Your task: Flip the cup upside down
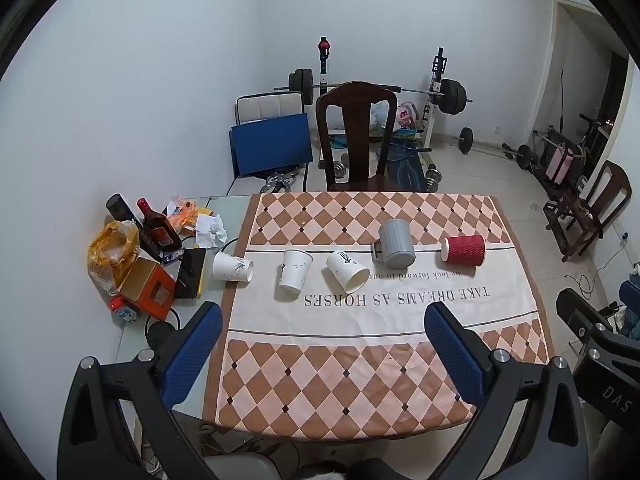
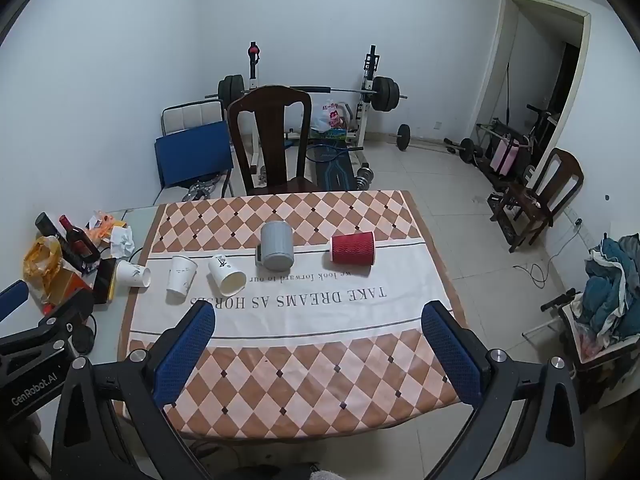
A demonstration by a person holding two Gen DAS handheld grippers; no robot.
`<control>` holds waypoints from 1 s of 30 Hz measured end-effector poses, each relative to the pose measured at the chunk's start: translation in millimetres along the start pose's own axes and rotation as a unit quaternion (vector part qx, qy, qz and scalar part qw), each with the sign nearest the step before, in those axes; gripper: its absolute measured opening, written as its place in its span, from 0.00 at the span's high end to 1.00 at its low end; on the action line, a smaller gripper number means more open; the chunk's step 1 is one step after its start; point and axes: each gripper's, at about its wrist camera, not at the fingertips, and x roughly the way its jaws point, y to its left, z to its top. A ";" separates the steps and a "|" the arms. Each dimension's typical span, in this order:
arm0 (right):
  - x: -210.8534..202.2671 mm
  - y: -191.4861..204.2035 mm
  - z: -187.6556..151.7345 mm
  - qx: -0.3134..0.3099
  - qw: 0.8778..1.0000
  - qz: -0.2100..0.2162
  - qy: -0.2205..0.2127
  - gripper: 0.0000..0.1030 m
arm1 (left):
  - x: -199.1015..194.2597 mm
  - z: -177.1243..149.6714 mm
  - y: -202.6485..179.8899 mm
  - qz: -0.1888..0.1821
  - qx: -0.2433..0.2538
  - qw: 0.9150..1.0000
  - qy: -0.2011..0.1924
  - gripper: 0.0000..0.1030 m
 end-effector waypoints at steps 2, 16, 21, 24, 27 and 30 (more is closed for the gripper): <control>-0.2 -0.2 0.0 0.001 1.000 0.001 -0.001 0.00 | 0.1 0.0 -0.1 0.003 0.001 1.000 0.003 0.00; 5.0 -0.1 -1.7 0.001 1.000 -0.002 0.009 0.00 | 0.2 0.1 0.4 0.001 0.002 1.000 0.011 0.00; 4.2 0.6 -0.9 -0.001 1.000 -0.002 0.011 0.00 | -0.4 0.0 0.3 0.002 0.003 1.000 0.011 0.00; 4.2 -0.1 -0.6 0.000 1.000 -0.002 0.011 0.00 | 0.3 0.2 0.3 0.001 0.002 1.000 0.013 0.00; 5.3 -2.9 -0.3 0.000 1.000 -0.002 0.011 0.00 | 0.5 0.0 3.1 0.001 0.002 1.000 0.012 0.00; 5.8 -3.0 -0.3 -0.001 1.000 -0.001 0.011 0.00 | 3.1 1.6 9.4 0.000 0.003 1.000 0.012 0.00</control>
